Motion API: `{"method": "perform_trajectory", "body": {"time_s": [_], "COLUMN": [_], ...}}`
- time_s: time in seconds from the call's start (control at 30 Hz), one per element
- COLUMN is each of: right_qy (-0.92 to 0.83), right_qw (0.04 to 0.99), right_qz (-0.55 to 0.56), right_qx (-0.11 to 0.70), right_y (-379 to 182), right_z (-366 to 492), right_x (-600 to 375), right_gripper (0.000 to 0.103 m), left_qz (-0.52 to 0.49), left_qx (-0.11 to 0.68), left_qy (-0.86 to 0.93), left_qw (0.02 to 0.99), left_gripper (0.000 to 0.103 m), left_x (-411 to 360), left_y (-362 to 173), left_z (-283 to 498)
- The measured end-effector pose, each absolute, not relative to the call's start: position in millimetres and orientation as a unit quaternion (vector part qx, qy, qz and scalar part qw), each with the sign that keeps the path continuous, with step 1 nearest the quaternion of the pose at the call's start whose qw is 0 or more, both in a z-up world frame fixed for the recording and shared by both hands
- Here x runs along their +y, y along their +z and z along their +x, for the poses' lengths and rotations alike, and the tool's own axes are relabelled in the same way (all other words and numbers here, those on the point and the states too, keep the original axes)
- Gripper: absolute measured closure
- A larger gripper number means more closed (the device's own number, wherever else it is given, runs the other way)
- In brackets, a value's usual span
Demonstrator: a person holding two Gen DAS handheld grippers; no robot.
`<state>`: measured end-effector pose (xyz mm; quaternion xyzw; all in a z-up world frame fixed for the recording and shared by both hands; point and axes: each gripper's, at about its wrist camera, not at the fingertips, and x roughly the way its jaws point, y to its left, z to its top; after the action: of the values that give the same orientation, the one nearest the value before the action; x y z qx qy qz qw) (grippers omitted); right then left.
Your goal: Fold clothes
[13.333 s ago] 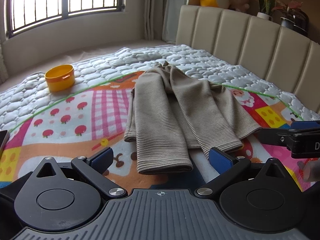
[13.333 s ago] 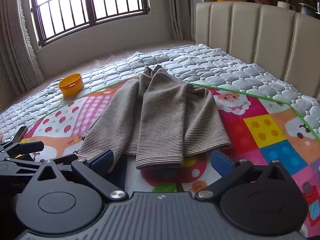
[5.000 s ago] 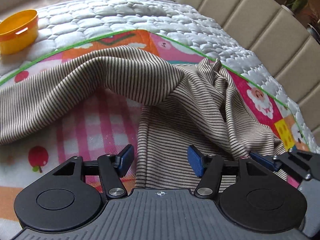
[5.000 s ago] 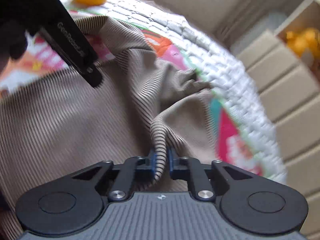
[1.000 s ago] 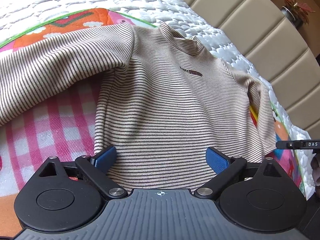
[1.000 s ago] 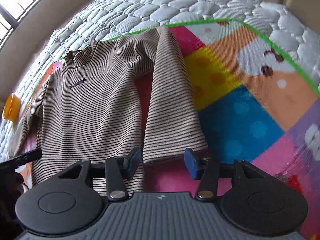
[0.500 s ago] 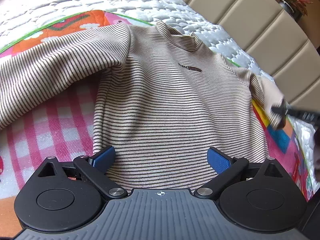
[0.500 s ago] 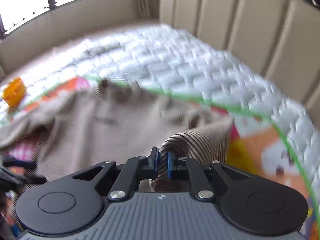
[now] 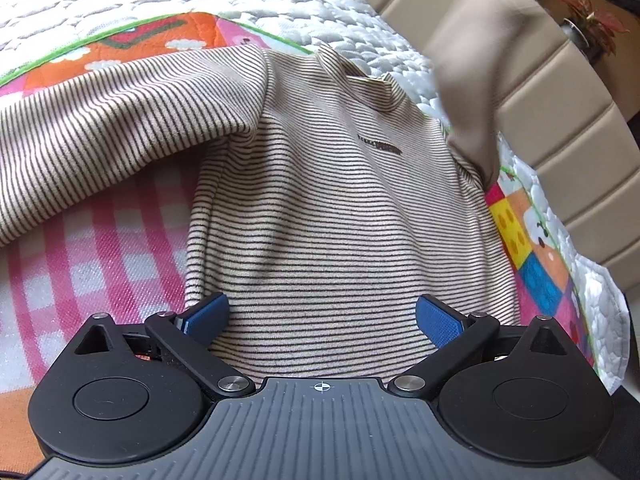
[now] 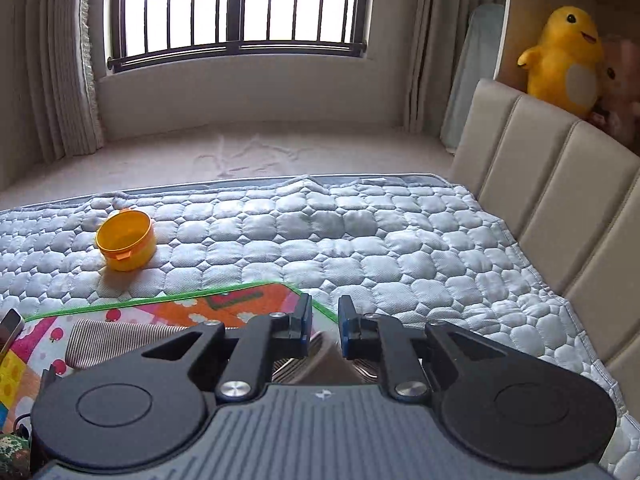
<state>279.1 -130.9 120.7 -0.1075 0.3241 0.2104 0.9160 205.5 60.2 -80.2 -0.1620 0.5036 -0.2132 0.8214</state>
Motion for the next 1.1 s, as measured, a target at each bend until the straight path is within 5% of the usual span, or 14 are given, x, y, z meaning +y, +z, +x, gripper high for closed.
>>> {"method": "perform_trajectory", "body": {"time_s": [0.4,0.57,0.67,0.83,1.03,1.1], "right_qy": [0.079,0.035,0.043,0.074,0.050,0.046], "right_qw": [0.908,0.912,0.922,0.929,0.919,0.915], "right_qz": [-0.006,0.159,0.131,0.128,0.177,0.199], "right_qx": [0.411,0.376,0.362,0.340,0.348,0.348], "right_y": [23,-8,-21,-23,-36,-39], "right_z": [256,198,192,204,221,227], "right_x": [-229,-262,-249,-247,-276,-284], "right_gripper": [0.080,0.074,0.070,0.066,0.063,0.062], "left_qz": [-0.171,-0.164,-0.179,-0.125,-0.063,-0.035], "left_qx": [0.502,0.434,0.407,0.381,0.421,0.416], "left_qy": [-0.209,-0.215,-0.188,-0.133,-0.102,-0.088], "left_qw": [0.821,0.859,0.876,0.907,0.899,0.905], "left_gripper": [0.001,0.003,0.026,0.027,0.047,0.067], "left_x": [60,65,63,28,-10,-18], "left_y": [-79,-56,-42,-40,-71,-72], "left_z": [206,194,208,256,290,292]}}
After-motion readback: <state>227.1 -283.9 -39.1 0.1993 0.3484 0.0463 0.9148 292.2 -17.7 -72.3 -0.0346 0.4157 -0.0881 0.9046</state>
